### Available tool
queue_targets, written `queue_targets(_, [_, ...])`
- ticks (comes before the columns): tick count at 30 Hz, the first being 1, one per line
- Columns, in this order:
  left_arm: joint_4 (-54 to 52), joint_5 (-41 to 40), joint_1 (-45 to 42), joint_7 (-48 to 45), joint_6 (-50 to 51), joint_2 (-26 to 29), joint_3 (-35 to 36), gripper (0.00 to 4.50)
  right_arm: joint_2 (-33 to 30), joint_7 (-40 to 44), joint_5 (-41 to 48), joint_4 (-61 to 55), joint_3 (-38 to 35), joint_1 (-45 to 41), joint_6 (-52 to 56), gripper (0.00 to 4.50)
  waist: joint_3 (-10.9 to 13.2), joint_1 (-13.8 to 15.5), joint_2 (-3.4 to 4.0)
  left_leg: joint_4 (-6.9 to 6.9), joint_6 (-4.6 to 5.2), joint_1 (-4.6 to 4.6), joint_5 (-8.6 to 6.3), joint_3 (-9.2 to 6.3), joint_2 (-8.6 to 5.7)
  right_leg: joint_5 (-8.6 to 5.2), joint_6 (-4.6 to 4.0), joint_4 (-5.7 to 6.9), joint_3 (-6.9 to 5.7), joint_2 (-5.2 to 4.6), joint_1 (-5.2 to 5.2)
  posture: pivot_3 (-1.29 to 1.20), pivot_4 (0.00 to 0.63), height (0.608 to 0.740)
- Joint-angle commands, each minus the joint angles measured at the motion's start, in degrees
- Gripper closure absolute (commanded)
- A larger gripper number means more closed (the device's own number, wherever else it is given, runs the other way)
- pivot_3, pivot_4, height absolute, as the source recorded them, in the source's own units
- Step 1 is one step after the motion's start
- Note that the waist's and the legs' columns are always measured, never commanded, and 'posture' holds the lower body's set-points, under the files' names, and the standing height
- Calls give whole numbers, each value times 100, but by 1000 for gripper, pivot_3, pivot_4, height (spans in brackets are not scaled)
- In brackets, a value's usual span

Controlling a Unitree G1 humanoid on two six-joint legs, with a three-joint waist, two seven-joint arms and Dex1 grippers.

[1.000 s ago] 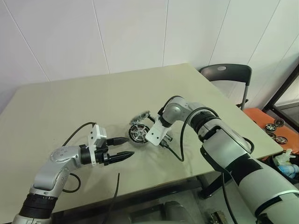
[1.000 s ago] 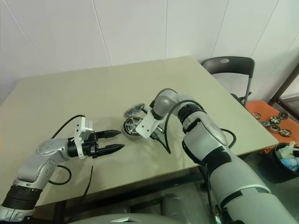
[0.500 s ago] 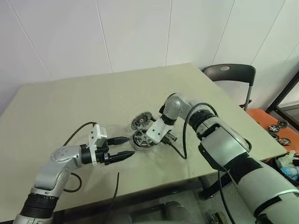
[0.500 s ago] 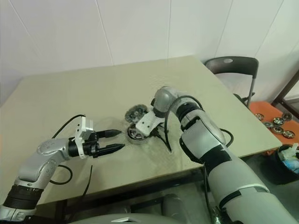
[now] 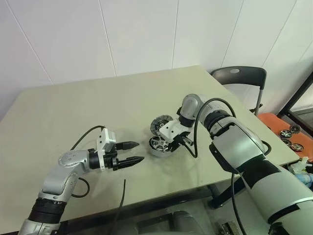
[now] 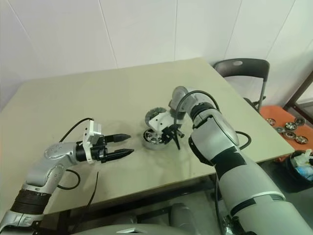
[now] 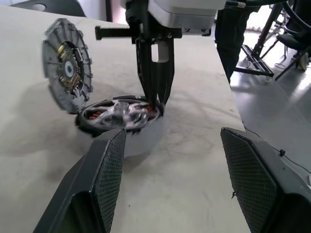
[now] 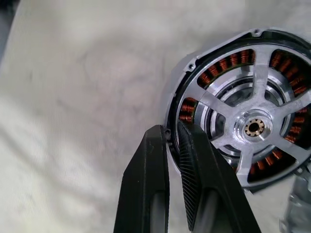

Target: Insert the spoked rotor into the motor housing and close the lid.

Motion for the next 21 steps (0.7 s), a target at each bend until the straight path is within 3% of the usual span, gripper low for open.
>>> queue_targets(1, [-39,12,-44,-34,-105,-22,42,1183,309,6,385,-265,-406,-75,1099,4429,0,-5,0,0,0,1,0,-1,1,0,0,4,0,1,-1,0,0,740])
queue_targets(4, [-122,2,74,23,-106,-37,73,1183,516,6,545,-710,-531,-18,2503,4429,0,-24,0,0,0,3,0,-3,3,0,0,12,0,4,-4,0,0,740])
queue_targets(11, [-355,-33,357,164,-93,-46,170,1183,727,6,666,-1302,-447,-18,4462,4429,-2,1,-2,3,0,2,0,-7,3,0,2,20,-2,6,-8,0,0,740])
queue_targets(21, [-386,-33,421,247,-137,-51,176,1183,831,6,846,-1683,-132,75,5589,4429,-2,-2,-2,3,-1,-3,0,-6,2,-1,4,15,-3,4,-9,0,0,740])
